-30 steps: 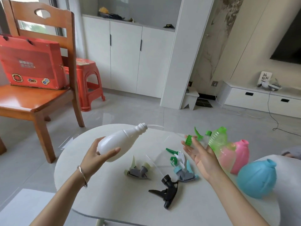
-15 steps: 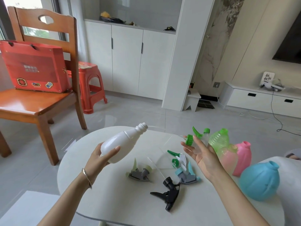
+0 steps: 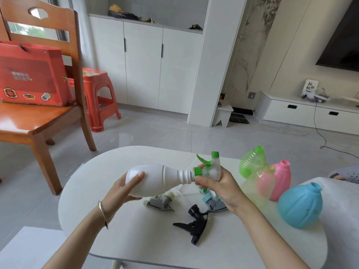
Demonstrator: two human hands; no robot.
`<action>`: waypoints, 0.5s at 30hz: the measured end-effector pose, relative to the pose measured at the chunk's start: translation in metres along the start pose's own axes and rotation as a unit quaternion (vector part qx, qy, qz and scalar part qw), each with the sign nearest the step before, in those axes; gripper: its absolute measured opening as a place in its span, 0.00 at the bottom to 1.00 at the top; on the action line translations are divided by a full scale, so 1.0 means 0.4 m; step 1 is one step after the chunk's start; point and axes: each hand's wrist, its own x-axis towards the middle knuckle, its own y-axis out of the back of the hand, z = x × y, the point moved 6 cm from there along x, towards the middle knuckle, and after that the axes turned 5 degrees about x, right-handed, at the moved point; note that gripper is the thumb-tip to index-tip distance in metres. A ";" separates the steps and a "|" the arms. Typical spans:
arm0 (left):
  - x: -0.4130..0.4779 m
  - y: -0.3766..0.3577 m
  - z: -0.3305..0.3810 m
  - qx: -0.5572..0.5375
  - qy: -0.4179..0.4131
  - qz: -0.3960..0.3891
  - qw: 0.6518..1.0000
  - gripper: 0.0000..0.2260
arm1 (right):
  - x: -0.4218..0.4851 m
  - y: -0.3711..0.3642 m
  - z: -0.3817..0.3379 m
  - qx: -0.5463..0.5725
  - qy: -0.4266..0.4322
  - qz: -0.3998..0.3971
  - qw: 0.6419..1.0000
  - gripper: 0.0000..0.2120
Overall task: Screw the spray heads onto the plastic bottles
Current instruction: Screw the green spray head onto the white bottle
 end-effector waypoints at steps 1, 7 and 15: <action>0.001 -0.001 -0.001 0.006 0.005 0.004 1.000 0.29 | -0.002 0.000 -0.004 -0.012 0.005 -0.006 1.000 0.18; 0.007 -0.007 -0.028 0.032 0.065 -0.009 0.997 0.32 | -0.008 -0.016 -0.005 -0.087 0.018 -0.043 0.995 0.17; 0.006 -0.041 -0.003 -0.119 -0.008 -0.105 0.987 0.37 | -0.001 0.013 0.021 0.019 -0.026 0.034 0.999 0.20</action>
